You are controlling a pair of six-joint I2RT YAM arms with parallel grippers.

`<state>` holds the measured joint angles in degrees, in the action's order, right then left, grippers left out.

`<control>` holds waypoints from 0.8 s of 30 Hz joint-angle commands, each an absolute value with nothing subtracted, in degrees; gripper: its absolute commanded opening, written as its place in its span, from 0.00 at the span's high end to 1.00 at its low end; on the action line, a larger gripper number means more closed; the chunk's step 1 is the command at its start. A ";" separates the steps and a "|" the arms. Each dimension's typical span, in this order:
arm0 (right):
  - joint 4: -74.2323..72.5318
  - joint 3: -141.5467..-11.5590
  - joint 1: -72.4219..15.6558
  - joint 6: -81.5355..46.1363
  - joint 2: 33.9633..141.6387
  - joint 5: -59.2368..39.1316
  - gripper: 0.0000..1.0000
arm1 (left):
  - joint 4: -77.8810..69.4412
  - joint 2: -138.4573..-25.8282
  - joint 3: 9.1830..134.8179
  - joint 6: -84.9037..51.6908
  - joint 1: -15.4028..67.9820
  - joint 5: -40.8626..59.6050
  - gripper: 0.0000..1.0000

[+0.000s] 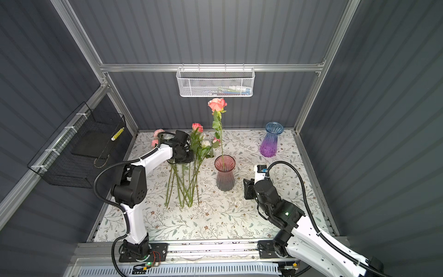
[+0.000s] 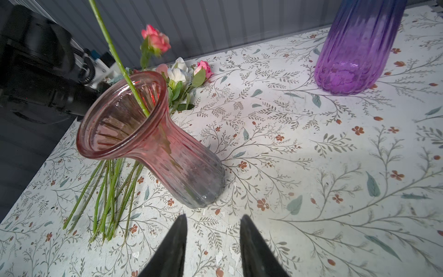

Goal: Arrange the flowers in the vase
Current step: 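Close the left gripper on another pink rose stem and lift it upright, then grasp the second rose stem with the right gripper below the left gripper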

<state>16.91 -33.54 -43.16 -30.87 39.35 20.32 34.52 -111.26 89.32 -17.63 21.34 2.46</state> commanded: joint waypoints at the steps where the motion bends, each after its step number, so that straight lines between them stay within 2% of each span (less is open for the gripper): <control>1: 19.21 -36.14 -43.02 -30.88 38.59 20.12 0.61 | 29.83 -102.54 85.49 -19.56 21.49 1.93 1.00; 7: 21.02 -38.34 -43.07 -30.90 37.71 18.39 0.61 | 19.38 -88.20 73.88 -21.08 21.53 3.52 1.00; 15: 21.95 -45.68 -43.51 -26.47 39.05 13.37 0.56 | -8.18 -62.75 52.13 -26.91 21.56 13.26 1.00; 19: 21.97 -52.54 -45.00 -24.26 44.12 9.10 0.54 | -8.56 -57.08 51.31 -28.52 21.57 16.54 1.00; 24: 21.97 -64.20 -51.75 -19.05 56.60 9.01 0.50 | -7.43 -54.65 52.73 -31.53 21.62 22.21 1.00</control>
<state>21.85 -59.96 -48.86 -23.59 51.42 10.79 -5.78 -55.27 51.48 -28.53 21.34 17.02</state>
